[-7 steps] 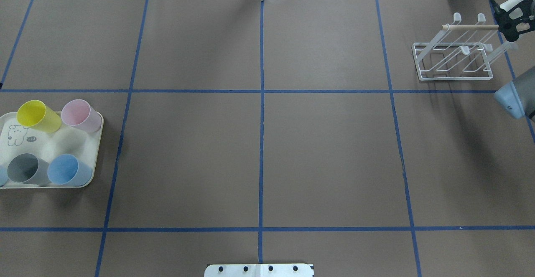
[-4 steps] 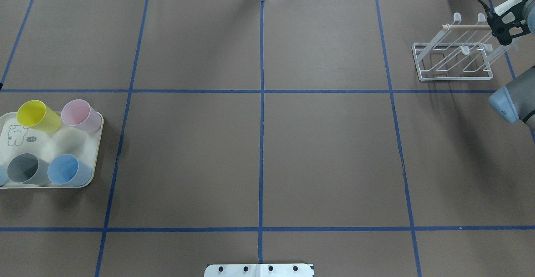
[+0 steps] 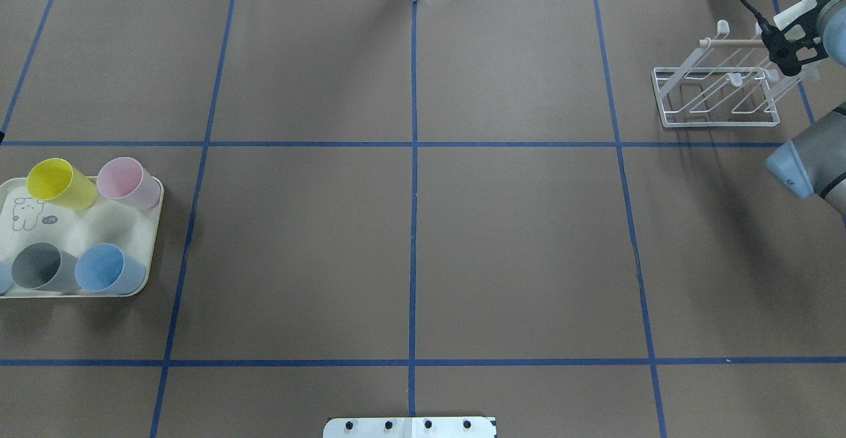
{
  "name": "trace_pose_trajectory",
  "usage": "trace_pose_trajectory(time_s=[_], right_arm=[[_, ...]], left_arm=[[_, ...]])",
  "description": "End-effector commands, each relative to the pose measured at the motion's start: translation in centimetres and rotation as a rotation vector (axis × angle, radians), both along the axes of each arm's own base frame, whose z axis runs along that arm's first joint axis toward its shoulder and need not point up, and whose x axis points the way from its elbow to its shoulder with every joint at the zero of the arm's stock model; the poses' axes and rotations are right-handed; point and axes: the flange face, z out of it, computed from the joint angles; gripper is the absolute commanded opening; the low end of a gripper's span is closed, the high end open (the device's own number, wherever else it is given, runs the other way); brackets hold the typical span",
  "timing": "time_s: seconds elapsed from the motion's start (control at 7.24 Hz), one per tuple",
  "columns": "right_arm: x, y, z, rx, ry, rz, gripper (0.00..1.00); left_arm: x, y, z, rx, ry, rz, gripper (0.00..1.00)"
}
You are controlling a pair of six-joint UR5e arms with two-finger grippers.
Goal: Transfer IKEA cup to right arm and place on rack
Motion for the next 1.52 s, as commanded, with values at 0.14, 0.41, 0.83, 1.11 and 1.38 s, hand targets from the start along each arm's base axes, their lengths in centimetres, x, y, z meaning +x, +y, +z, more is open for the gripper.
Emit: trace_pose_trajectory(time_s=[0.14,0.41,0.83,1.11,1.38], right_arm=[[-0.4,0.1,-0.3,0.01,-0.005,0.011,0.98],[-0.4,0.1,-0.4,0.012,-0.007,0.011,0.99],[-0.8,-0.4,-2.9,0.036,-0.088,0.024,0.99],[-0.4,0.1,-4.9,-0.015,-0.325,0.081,0.99],[-0.2,3.1,-13.3,-0.132,-0.527,0.158,0.99]], left_arm=[[0.0,0.0,0.0,0.0,0.001,0.001,1.0],[0.0,0.0,0.0,0.0,0.001,0.001,1.0],[-0.2,0.1,-0.4,0.015,0.001,-0.003,1.0],[-0.3,0.2,-0.9,0.032,-0.002,-0.007,1.0],[-0.4,0.2,-1.0,0.033,-0.001,-0.009,1.0]])
